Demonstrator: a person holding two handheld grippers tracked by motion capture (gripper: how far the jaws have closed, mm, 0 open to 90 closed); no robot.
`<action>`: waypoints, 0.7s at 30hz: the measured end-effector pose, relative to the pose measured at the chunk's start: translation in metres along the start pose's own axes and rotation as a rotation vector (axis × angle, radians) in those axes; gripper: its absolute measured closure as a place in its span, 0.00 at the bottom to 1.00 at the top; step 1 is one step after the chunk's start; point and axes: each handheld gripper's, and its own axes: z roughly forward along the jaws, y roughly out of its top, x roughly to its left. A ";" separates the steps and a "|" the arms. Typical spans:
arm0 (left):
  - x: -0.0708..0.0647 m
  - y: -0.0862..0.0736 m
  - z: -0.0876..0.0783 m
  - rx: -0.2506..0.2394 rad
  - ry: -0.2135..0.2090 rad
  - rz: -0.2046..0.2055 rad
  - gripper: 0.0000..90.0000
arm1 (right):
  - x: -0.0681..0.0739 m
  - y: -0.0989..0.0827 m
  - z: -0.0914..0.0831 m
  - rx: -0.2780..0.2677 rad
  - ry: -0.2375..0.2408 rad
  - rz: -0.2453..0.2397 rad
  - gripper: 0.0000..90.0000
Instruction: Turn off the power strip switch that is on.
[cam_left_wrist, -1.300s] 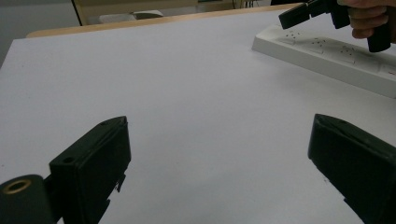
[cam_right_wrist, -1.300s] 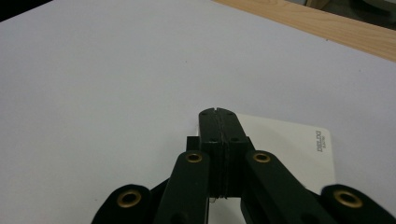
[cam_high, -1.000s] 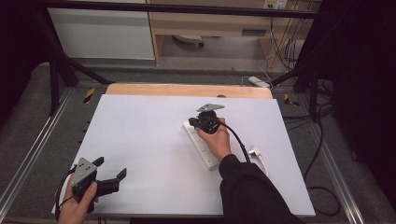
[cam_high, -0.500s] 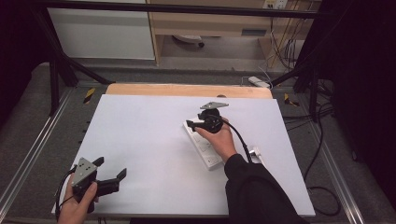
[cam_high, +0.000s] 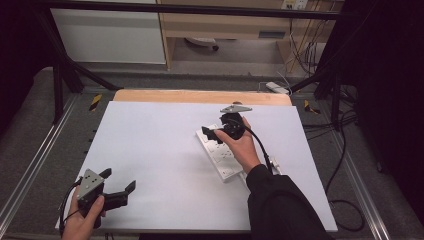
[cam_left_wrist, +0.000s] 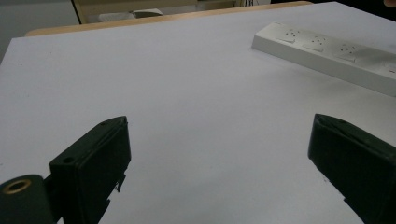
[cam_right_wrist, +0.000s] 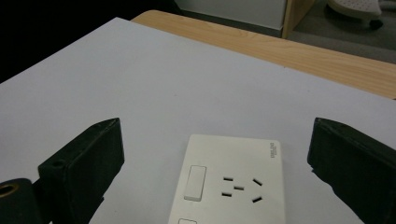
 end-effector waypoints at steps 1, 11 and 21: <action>0.000 0.000 0.000 0.000 -0.001 0.000 0.06 | 0.000 0.001 -0.002 -0.002 -0.003 0.000 0.05; -0.001 0.000 0.000 0.001 -0.001 0.002 0.06 | -0.010 0.006 -0.027 -0.041 -0.004 -0.015 0.08; -0.001 0.000 0.001 0.002 -0.003 0.004 0.06 | -0.027 0.006 -0.057 -0.072 -0.040 -0.036 0.07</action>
